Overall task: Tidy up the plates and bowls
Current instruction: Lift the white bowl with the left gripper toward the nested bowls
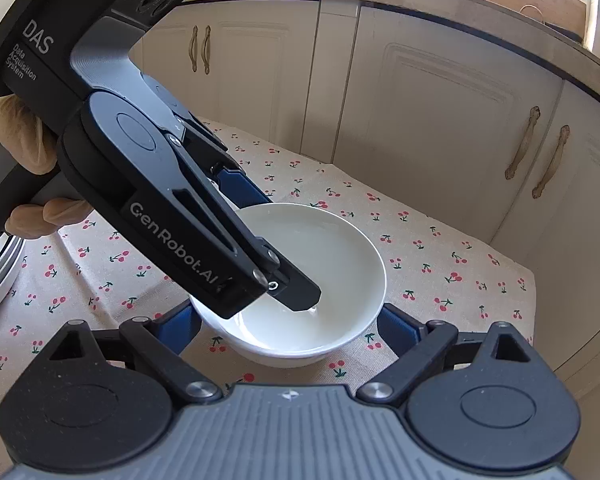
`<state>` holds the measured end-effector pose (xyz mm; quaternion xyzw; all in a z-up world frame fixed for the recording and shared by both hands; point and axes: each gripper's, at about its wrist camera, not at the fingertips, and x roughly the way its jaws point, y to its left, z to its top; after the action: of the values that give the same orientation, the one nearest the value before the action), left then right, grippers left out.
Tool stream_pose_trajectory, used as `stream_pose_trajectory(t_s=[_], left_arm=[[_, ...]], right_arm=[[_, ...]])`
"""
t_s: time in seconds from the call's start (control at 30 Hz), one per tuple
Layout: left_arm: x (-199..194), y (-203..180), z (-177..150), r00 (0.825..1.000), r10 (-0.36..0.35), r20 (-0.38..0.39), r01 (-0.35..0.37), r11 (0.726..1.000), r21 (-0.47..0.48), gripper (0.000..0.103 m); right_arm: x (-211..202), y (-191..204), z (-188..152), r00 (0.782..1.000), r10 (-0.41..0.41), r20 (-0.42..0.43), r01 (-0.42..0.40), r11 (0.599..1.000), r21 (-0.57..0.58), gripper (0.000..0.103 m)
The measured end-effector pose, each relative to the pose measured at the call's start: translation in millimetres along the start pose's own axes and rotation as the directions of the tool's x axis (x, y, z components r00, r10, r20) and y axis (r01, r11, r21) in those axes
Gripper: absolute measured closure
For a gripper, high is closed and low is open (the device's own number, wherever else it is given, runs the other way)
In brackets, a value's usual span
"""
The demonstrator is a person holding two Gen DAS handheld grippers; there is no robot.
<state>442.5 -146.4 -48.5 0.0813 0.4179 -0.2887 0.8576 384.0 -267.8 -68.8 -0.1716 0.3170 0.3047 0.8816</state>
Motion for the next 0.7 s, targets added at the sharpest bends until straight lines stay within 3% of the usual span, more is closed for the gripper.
stream_pose_trajectory(t_s=[0.7], left_arm=[[-98,-50,-29,0.999,-0.005,0.054,0.003,0.999,0.038,0.035]], right_arm=[[-94,61,5,0.999,-0.021,0.036,0.022,0.999,-0.031,0.006]])
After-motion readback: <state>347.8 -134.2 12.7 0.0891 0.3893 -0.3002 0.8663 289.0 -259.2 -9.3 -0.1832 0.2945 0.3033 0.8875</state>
